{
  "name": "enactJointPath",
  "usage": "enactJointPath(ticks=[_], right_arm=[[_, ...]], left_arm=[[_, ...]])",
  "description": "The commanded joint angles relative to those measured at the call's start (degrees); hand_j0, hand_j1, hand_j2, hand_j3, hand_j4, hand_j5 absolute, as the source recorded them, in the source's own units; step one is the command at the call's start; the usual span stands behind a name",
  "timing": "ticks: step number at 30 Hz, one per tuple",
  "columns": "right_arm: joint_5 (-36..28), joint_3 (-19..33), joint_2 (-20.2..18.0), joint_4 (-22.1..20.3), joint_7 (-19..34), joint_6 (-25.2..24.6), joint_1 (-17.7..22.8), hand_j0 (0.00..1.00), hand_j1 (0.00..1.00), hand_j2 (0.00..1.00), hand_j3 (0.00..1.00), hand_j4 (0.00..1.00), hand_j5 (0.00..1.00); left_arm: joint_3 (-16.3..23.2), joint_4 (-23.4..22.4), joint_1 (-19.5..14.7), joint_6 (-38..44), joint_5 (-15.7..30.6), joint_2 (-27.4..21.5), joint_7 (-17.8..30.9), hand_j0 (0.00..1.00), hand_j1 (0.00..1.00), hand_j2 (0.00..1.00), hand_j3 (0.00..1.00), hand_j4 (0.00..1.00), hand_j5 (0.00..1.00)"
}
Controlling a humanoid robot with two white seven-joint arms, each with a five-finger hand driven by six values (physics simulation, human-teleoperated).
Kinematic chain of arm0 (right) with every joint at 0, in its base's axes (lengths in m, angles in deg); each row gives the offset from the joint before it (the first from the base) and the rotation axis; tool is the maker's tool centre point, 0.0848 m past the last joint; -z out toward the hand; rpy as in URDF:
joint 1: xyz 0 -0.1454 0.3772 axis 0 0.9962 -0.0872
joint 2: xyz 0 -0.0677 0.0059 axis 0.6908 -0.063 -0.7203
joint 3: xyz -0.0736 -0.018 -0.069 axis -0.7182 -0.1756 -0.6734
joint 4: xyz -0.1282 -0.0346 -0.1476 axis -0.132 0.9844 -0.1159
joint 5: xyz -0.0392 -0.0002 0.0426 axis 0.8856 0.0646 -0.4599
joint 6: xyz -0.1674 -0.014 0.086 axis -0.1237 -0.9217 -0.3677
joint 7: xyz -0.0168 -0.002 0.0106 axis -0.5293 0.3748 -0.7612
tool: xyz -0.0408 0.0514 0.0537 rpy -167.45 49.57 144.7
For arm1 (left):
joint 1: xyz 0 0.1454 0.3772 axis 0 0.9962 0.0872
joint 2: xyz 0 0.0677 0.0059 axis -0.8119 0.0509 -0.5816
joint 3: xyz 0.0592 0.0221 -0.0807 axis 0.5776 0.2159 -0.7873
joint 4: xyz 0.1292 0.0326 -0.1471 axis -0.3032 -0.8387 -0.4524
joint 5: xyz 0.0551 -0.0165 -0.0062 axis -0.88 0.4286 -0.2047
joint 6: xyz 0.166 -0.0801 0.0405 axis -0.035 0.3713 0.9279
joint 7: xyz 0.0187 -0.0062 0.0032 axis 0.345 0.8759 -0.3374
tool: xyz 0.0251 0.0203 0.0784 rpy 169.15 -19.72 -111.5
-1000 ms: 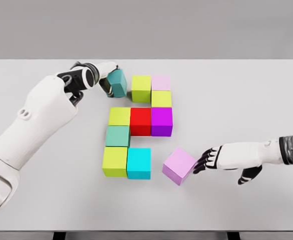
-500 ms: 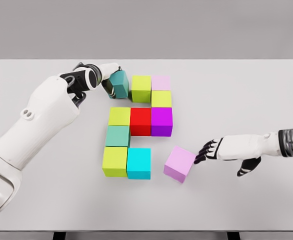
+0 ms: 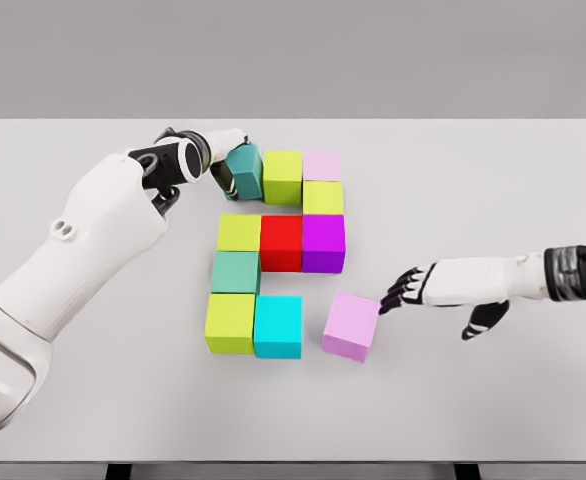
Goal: Assemble the squares on the desktop into the number 2
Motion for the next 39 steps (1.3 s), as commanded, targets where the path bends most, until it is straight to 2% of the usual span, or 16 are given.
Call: enactJointPath(ticks=[1,11,14,15,17,18,25,28,32,39], right_arm=[[-0.31,0.03,1.05,0.05,-0.02,-0.13,0.0,1.0,1.0,1.0,1.0,1.0,1.0],[-0.92,0.11,1.76,0.67,-0.02,-0.13,-0.26,1.0,1.0,1.0,1.0,1.0,1.0],[-1.18,1.7,-1.23,-0.73,-0.02,-0.13,0.26,1.0,1.0,1.0,1.0,1.0,1.0],[-1.1,1.35,-2.72,-3.01,-0.02,-0.13,0.7,1.0,1.0,1.0,1.0,1.0,1.0],[-0.92,-0.32,-7.73,-10.49,-0.02,-0.13,1.41,1.0,1.0,1.0,1.0,1.0,1.0],[-0.83,-0.32,-8.26,-10.58,-0.02,-0.13,1.49,1.0,1.0,1.0,1.0,1.0,1.0],[-0.48,-1.91,-6.15,-10.58,-0.02,-0.13,2.02,1.0,1.0,1.0,1.0,1.0,1.0],[-0.48,-1.82,-4.57,-10.58,-0.02,-0.13,1.67,1.0,1.0,1.0,1.0,1.0,1.0],[-0.39,-1.91,-3.25,-10.58,-0.02,-0.13,1.41,1.0,1.0,1.0,1.0,1.0,1.0],[-0.39,-1.73,-2.37,-10.58,-0.02,-0.13,0.79,1.0,1.0,1.0,1.0,1.0,1.0]], left_arm=[[-0.02,-0.01,0.0,-0.16,-0.23,0.0,-0.01,0.61,0.61,0.61,0.61,0.61,0.61],[-0.02,-0.01,0.09,-0.16,-0.58,0.0,-0.01,0.82,0.82,0.82,0.82,0.82,0.82],[-0.02,0.08,0.09,-0.16,-0.67,0.0,-0.01,0.85,0.85,0.85,0.85,0.85,0.85],[-0.02,0.08,0.09,-0.16,-0.67,0.0,-0.01,0.87,0.87,0.87,0.87,0.87,0.87],[-0.02,0.08,0.09,-0.16,-0.76,0.0,-0.01,0.87,0.87,0.87,0.87,0.87,0.87],[-0.02,0.08,0.09,-0.16,-0.76,0.0,-0.01,0.88,0.88,0.88,0.88,0.88,0.88],[-0.02,0.25,0.18,-0.16,-0.67,0.0,-0.01,0.9,0.9,0.9,0.9,0.9,0.9],[-0.02,0.69,0.09,-0.16,-0.58,-0.09,-0.01,0.99,0.99,0.99,0.99,0.99,0.99],[-0.02,0.87,0.7,-0.16,-0.58,-0.44,-0.01,1.0,1.0,1.0,1.0,1.0,1.0],[-0.1,4.03,0.88,-0.16,-0.23,-1.85,-0.01,1.0,1.0,1.0,1.0,1.0,1.0]])
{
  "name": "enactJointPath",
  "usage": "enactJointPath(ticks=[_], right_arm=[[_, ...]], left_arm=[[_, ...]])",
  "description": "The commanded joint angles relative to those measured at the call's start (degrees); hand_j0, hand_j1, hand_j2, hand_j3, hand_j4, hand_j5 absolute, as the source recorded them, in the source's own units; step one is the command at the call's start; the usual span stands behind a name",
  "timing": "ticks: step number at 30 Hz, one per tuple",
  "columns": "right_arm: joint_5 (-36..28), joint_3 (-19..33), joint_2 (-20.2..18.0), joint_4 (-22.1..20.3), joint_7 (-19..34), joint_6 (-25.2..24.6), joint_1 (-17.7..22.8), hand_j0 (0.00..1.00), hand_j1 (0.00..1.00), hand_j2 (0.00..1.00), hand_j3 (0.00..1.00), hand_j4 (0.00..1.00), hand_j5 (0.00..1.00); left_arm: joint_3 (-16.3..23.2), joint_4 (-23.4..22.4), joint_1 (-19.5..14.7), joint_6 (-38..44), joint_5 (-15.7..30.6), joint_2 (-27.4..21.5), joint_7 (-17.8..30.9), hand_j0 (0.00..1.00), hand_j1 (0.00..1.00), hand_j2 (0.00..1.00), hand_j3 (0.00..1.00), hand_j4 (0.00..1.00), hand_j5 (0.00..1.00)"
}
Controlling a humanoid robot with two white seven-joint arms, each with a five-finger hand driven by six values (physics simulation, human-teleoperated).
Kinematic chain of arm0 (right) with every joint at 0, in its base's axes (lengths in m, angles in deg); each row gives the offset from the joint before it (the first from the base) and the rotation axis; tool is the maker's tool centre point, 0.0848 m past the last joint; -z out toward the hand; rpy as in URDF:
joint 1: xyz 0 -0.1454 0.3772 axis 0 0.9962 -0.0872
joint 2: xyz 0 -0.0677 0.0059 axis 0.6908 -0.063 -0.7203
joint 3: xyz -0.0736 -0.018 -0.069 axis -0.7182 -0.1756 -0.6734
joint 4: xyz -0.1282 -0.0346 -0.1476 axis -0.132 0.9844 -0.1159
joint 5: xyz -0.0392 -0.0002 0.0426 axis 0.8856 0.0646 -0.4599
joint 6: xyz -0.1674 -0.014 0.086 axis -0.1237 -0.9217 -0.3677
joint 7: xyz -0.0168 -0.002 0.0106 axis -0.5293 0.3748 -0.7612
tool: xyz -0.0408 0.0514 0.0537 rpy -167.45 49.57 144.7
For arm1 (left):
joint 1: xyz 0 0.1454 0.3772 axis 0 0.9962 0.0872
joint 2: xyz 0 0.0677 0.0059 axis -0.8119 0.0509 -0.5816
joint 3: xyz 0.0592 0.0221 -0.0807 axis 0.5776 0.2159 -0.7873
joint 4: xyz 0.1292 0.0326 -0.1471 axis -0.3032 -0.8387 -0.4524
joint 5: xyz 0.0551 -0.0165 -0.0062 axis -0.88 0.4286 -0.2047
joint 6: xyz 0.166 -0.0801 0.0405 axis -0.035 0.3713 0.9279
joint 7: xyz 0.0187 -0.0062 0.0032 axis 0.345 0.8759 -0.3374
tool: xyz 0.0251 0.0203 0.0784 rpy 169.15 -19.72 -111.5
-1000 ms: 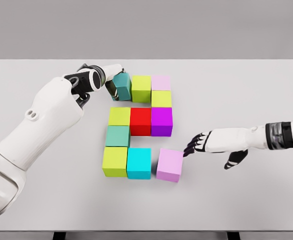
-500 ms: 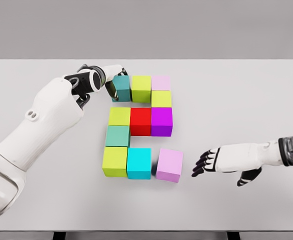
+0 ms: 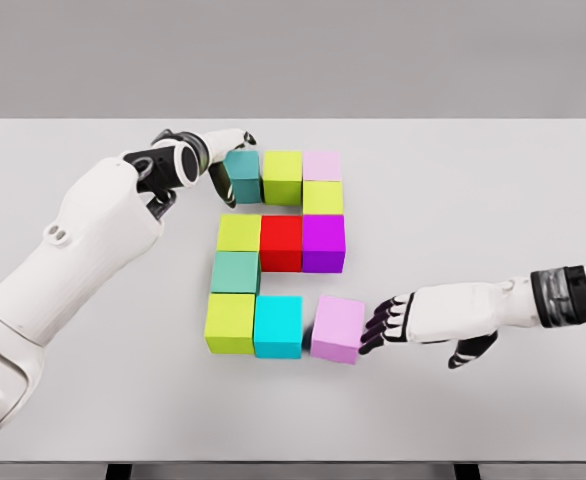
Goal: Assemble the squares on the desktop into the number 2
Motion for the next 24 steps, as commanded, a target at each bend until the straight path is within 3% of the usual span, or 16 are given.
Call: enactJointPath(ticks=[1,9,14,17,24], right_arm=[[-0.37,0.1,0.56,-0.02,-0.02,-0.14,0.0,1.0,1.0,1.0,1.0,1.0,1.0],[0.07,0.1,-0.14,0.68,-0.02,-0.14,0.09,1.0,1.0,1.0,1.0,1.0,1.0],[1.04,0.71,-0.75,3.84,-0.02,-0.14,0.09,1.0,1.0,1.0,1.0,1.0,1.0],[1.04,0.71,1.7,9.12,-0.02,-0.14,-0.18,1.0,1.0,1.0,1.0,1.0,1.0],[0.43,1.07,2.23,9.12,-0.02,-0.14,-1.49,1.0,1.0,1.0,1.0,1.0,1.0]], left_arm=[[-0.12,1.18,0.0,-0.17,-0.01,-0.83,-0.02,1.0,1.0,1.0,1.0,1.0,1.0],[-0.03,3.11,0.44,-0.36,0.26,-4.61,-0.02,1.0,1.0,1.0,1.0,1.0,1.0],[0.06,3.73,1.14,-0.45,0.26,-6.37,-0.02,1.0,1.0,1.0,1.0,1.0,1.0],[0.06,3.82,1.84,-0.54,0.26,-7.95,-0.02,1.0,1.0,1.0,1.0,1.0,1.0],[2.08,4.87,1.67,-5.55,3.16,-12.26,-0.02,1.0,1.0,1.0,1.0,1.0,1.0]])
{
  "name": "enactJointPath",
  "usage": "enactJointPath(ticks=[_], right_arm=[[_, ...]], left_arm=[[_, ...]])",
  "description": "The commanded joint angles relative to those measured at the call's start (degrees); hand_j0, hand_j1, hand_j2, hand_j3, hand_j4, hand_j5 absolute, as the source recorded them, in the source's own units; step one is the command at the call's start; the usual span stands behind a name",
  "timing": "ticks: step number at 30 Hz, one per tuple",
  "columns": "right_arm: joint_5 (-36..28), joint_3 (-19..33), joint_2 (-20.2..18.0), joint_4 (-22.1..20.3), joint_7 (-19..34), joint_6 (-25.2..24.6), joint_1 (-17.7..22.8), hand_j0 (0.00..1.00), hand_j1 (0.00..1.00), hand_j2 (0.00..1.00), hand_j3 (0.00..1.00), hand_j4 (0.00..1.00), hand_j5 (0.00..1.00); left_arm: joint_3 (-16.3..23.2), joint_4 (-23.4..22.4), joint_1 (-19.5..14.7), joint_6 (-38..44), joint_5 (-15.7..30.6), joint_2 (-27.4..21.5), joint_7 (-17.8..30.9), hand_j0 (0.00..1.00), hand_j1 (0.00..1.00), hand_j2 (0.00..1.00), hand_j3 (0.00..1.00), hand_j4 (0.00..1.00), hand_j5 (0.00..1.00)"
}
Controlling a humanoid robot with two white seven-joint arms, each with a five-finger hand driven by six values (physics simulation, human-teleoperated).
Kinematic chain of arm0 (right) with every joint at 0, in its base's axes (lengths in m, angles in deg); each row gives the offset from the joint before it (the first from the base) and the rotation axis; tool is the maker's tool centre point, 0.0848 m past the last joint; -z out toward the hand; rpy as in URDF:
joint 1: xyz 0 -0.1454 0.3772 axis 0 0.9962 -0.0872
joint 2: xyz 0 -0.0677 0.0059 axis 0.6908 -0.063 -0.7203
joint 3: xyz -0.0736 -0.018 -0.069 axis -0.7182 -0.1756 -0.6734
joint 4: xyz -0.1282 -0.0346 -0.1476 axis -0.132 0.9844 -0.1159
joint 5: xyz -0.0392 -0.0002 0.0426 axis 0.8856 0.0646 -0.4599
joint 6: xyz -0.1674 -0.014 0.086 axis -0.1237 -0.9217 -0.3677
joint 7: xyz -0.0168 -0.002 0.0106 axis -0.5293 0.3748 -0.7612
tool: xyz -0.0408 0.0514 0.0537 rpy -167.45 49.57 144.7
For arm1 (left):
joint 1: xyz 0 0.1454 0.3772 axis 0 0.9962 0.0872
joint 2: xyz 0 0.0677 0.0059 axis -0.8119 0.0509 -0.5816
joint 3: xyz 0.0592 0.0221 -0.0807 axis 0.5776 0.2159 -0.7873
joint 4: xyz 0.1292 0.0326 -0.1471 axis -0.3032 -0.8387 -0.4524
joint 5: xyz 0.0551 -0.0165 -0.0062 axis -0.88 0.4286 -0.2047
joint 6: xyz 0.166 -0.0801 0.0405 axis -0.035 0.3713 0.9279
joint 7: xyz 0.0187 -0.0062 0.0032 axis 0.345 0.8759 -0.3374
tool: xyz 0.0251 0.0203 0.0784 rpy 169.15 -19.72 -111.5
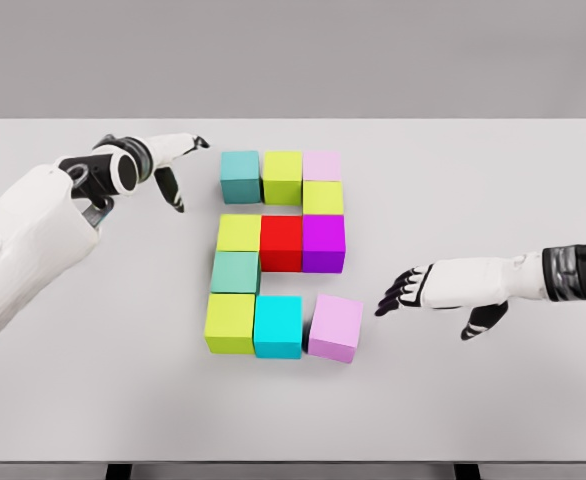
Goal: Assemble the squares on the desktop into the number 2
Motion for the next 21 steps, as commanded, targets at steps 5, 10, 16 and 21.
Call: enactJointPath(ticks=[5,10,16,21], right_arm=[[-0.55,0.07,2.04,-0.25,-0.02,-0.13,-0.26,1.0,1.0,1.0,1.0,1.0,1.0],[-0.55,0.07,2.21,-0.34,-0.02,-0.13,-0.26,1.0,1.0,1.0,1.0,1.0,1.0],[-0.55,0.07,2.22,-1.66,-0.02,-0.13,-0.35,1.0,1.0,1.0,1.0,1.0,1.0],[-0.81,0.33,4.76,-0.87,-0.02,-0.13,-0.79,1.0,1.0,1.0,1.0,1.0,1.0]], left_arm=[[2.53,1.39,-0.44,-5.9,4.91,-4.1,-0.02,1.0,1.0,1.0,1.0,1.0,1.0],[5.08,1.22,-2.02,-6.08,10.8,-5.68,-0.02,1.0,1.0,1.0,1.0,1.0,1.0],[6.49,0.6,-2.72,-5.99,10.8,-5.68,-0.02,1.0,1.0,1.0,1.0,1.0,1.0],[8.07,0.25,-2.9,-5.99,10.8,-5.42,-0.02,1.0,1.0,1.0,1.0,1.0,1.0]])
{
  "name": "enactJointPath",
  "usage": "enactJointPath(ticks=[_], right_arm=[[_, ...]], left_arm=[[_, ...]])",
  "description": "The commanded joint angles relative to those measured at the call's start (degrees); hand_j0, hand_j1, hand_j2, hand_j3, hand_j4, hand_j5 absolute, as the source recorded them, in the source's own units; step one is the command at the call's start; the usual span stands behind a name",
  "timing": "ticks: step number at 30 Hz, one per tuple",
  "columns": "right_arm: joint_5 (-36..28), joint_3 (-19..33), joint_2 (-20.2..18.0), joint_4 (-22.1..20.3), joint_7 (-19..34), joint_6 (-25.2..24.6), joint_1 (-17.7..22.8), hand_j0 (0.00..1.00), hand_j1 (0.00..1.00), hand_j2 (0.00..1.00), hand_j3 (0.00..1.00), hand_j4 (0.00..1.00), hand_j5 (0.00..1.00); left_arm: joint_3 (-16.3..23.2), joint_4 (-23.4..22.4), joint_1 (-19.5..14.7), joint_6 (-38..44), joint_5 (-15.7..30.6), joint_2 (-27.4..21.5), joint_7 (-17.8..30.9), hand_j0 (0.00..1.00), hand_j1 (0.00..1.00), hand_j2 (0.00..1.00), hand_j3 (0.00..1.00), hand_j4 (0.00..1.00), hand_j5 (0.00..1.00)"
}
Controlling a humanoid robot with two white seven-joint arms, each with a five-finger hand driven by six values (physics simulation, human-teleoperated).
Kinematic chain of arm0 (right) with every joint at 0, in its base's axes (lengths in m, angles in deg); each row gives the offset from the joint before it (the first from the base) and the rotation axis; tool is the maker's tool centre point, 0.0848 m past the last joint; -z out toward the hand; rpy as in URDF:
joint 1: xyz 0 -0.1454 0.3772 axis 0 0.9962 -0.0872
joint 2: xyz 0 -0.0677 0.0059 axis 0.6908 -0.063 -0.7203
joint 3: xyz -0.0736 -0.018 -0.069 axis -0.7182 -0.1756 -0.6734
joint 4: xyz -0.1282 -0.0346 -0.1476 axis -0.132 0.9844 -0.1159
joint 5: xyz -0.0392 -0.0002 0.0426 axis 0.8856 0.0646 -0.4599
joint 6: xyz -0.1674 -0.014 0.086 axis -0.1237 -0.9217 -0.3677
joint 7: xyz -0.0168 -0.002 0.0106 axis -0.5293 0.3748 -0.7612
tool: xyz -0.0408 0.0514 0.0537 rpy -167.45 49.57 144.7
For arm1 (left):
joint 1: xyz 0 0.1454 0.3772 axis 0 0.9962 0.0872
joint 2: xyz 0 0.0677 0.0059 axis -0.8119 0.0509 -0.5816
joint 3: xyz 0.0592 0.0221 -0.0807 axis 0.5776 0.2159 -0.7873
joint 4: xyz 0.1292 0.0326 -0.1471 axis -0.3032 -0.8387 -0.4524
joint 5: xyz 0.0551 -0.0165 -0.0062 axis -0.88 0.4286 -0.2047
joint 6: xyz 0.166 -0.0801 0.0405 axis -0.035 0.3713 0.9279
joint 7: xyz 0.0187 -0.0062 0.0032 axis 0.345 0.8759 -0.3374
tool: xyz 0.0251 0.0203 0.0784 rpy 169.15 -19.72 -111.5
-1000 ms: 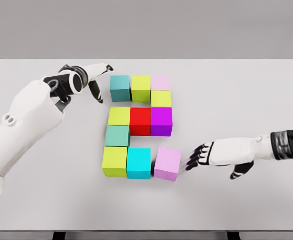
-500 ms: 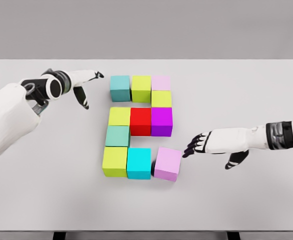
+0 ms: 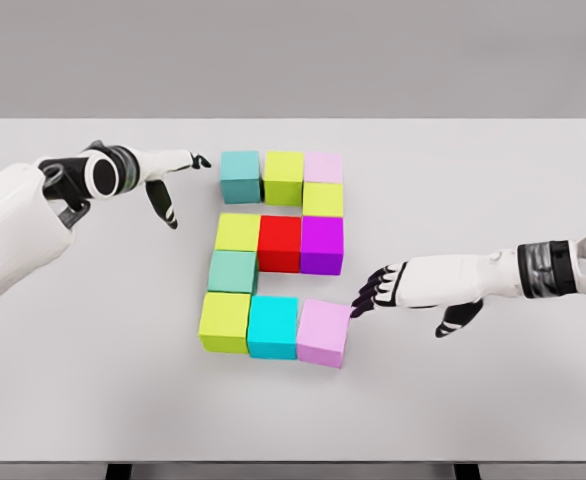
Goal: Assemble the squares on the desktop into the number 2
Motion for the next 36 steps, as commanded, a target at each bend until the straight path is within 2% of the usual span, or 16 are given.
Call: enactJointPath(ticks=[1,4,11,14,16,18,20,21,23,24,26,30,32,34,36], right_arm=[[-0.51,0.63,1.32,0.4,-0.02,-0.14,0.0,1.0,1.0,1.0,1.0,1.0,1.0],[-0.6,1.51,2.29,0.49,-0.02,-0.14,0.0,1.0,1.0,1.0,1.0,1.0,1.0],[-1.65,3.71,1.94,0.49,-0.02,-0.14,0.09,1.0,1.0,1.0,1.0,1.0,1.0],[-1.91,6.78,1.15,0.49,-0.02,-0.14,0.79,1.0,1.0,1.0,1.0,1.0,1.0],[-3.4,9.68,-1.83,0.4,-0.02,-0.14,1.76,1.0,1.0,1.0,1.0,1.0,1.0],[-9.12,13.37,-5.35,0.58,-0.02,-0.14,4.56,1.0,1.0,1.0,1.0,1.0,1.0],[-13.24,21.61,-9.21,-0.04,-0.02,-0.14,11.06,1.0,1.0,1.0,1.0,1.0,1.0],[-14.48,26.02,-9.66,0.05,-0.02,-0.14,14.23,1.0,1.0,1.0,1.0,1.0,1.0],[-18.43,30.95,-9.66,1.1,-0.02,-0.14,18.45,1.0,1.0,1.0,1.0,1.0,1.0],[-21.68,31.74,-9.49,3.12,-0.02,-0.14,19.95,1.0,1.0,1.0,1.0,1.0,1.0],[-24.76,31.83,-9.05,3.48,-0.02,-0.14,20.74,1.0,1.0,1.0,1.0,1.0,1.0],[-24.77,31.92,-8.96,3.57,-0.02,-0.14,21.62,1.0,1.0,1.0,1.0,1.0,1.0],[-24.59,31.92,-9.05,3.83,-0.02,-0.14,26.35,1.0,1.0,1.0,1.0,1.0,1.0],[-24.77,34.12,-13.7,1.46,-0.02,-0.14,27.77,1.0,1.0,1.0,1.0,1.0,1.0],[-24.68,34.12,-13.53,1.28,-0.02,-0.14,28.74,1.0,1.0,1.0,1.0,1.0,1.0]], left_arm=[[0.73,-0.17,0.0,-0.14,-0.06,0.03,-0.02,1.0,1.0,1.0,1.0,1.0,1.0],[1.26,-0.08,-0.09,-0.14,-0.15,0.12,-0.02,1.0,1.0,1.0,1.0,1.0,1.0],[1.26,-0.08,-0.18,-0.14,-0.15,0.21,-0.02,1.0,1.0,1.0,1.0,1.0,1.0],[1.35,-0.08,-0.09,-0.14,-0.15,0.3,-0.02,1.0,1.0,1.0,1.0,1.0,1.0],[1.52,-0.08,-0.09,-0.14,-0.15,0.3,-0.02,1.0,1.0,1.0,1.0,1.0,1.0],[1.61,-0.08,-0.18,-0.14,-0.15,0.38,-0.02,1.0,1.0,1.0,1.0,1.0,1.0],[1.61,-0.08,-0.18,-0.14,-0.15,0.38,-0.02,1.0,1.0,1.0,1.0,1.0,1.0],[1.61,-0.08,-0.18,-0.14,-0.15,0.38,-0.02,1.0,1.0,1.0,1.0,1.0,1.0],[1.61,-0.08,-0.26,-0.14,-0.15,0.47,-0.02,1.0,1.0,1.0,1.0,1.0,1.0],[1.7,-0.08,-0.26,-0.14,-0.15,0.56,-0.02,1.0,1.0,1.0,1.0,1.0,1.0],[1.7,-0.08,-0.26,-0.14,-0.15,0.56,-0.02,1.0,1.0,1.0,1.0,1.0,1.0],[1.7,-0.08,-0.35,-0.14,-0.15,0.91,-0.02,1.0,1.0,1.0,1.0,1.0,1.0],[1.7,-0.08,-0.35,-0.05,-0.24,1.35,-0.02,1.0,1.0,1.0,1.0,1.0,1.0],[1.7,-0.08,-0.35,0.04,-0.24,1.44,-0.02,1.0,1.0,1.0,1.0,1.0,1.0],[1.7,-0.08,-0.35,-0.05,-0.24,1.44,-0.02,1.0,1.0,1.0,1.0,1.0,1.0]])
